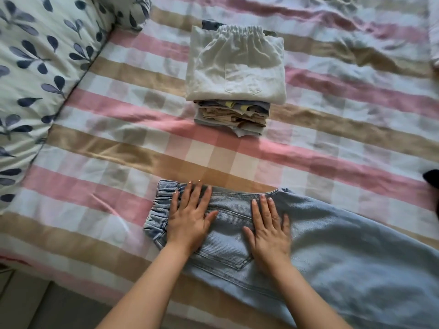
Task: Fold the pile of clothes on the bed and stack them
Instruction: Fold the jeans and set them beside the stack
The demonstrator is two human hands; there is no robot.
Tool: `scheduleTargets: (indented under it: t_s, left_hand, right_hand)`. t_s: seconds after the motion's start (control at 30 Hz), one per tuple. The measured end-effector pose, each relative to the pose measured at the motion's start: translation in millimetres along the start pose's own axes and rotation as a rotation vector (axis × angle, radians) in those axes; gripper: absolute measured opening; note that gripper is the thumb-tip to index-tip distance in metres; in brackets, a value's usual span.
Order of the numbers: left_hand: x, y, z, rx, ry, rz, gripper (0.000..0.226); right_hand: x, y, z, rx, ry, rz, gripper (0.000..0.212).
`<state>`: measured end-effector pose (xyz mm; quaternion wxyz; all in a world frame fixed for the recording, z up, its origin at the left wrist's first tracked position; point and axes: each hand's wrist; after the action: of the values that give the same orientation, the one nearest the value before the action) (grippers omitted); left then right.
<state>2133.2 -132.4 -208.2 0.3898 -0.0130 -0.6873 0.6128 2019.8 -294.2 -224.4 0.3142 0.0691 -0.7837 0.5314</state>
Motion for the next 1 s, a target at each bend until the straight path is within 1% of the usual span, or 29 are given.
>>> scheduleTargets:
  t_s: [0.03,0.07,0.1,0.13,0.17,0.2,0.23,0.27,0.3,0.33,0.37,0.43,0.5,0.57,0.6,0.67,0.73,0.77,0.83,0.9,0.93,0.97,1.0]
  left_hand:
    - [-4,3,-1,-0.022,-0.041,-0.058,0.065]
    - [-8,5,-1,-0.02,-0.056,-0.077,0.067]
    - [-9,3,0,0.0,-0.06,-0.078,0.069]
    - [-9,-3,-1,0.042,-0.069,-0.059,0.071]
    - [-6,-8,-3,0.119,-0.089,0.004,0.069]
    - [0,-12,-9,0.221,-0.137,0.099,0.063]
    - [7,-14,-19,0.321,-0.222,0.194,0.057]
    - [15,-14,-33,0.421,-0.326,0.245,0.053]
    - [21,-14,-48,0.555,-0.42,0.232,0.048]
    - [25,-13,-60,0.714,-0.478,0.192,0.043]
    - [29,-11,-69,0.851,-0.49,0.149,0.038]
    - [32,-10,-79,0.989,-0.459,0.076,0.032]
    - [33,-10,-81,1.132,-0.44,0.023,0.033]
    - [36,-15,-79,1.393,-0.416,-0.041,0.031]
    - [39,-20,-76,1.482,-0.386,-0.058,0.028]
    - [49,-34,-65,1.522,-0.311,-0.026,0.023]
    - [65,-50,-42,1.488,-0.224,0.051,0.028]
    - [75,-56,-27,1.437,-0.185,0.094,0.031]
    - [96,-65,3,1.26,-0.125,0.213,0.032]
    - [112,-69,38,1.162,-0.02,0.289,0.036]
    - [118,-70,56,1.169,0.045,0.286,0.036]
    - [121,-69,73,1.19,0.104,0.263,0.036]
    - [124,-67,86,1.213,0.155,0.23,0.034]
  right_hand:
    - [-4,3,1,0.004,0.034,-0.056,0.063]
    - [-6,2,0,0.005,0.047,-0.074,0.063]
    - [-4,-2,-4,-0.014,0.047,-0.065,0.064]
    - [0,-8,-10,-0.061,0.024,0.007,0.062]
    - [6,-14,-18,-0.12,-0.012,0.114,0.056]
    - [12,-19,-27,-0.182,-0.091,0.191,0.048]
    - [18,-19,-36,-0.236,-0.194,0.275,0.039]
    - [24,-19,-50,-0.34,-0.295,0.267,0.031]
    - [28,-19,-65,-0.463,-0.352,0.219,0.027]
    - [30,-22,-79,-0.589,-0.37,0.144,0.026]
    - [30,-21,-92,-0.704,-0.367,0.092,0.026]
    - [29,-21,-114,-0.883,-0.309,0.018,0.029]
    - [25,-22,-124,-1.015,-0.196,-0.05,0.035]
    - [23,-26,-125,-1.127,-0.115,-0.124,0.039]
    - [24,-29,-125,-1.157,-0.101,-0.154,0.04]
    - [30,-37,-122,-1.218,-0.111,-0.183,0.04]
    - [40,-47,-115,-1.316,-0.122,-0.182,0.037]
    - [47,-52,-110,-1.384,-0.12,-0.18,0.036]
    - [60,-60,-102,-1.485,-0.102,-0.152,0.037]
    - [72,-66,-90,-1.531,-0.082,-0.079,0.043]
    - [79,-69,-82,-1.551,-0.085,-0.036,0.045]
    - [85,-71,-74,-1.552,-0.081,0.009,0.042]
    - [89,-72,-65,-1.539,-0.059,0.056,0.034]
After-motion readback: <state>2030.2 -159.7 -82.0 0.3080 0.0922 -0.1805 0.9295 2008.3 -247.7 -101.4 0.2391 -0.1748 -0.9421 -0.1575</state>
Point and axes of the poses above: each hand's wrist, its own x-axis away from the middle knuckle, its own y-axis out of the palm, z = x × y, and after that the axes turned 15 degrees about -z, right-handed
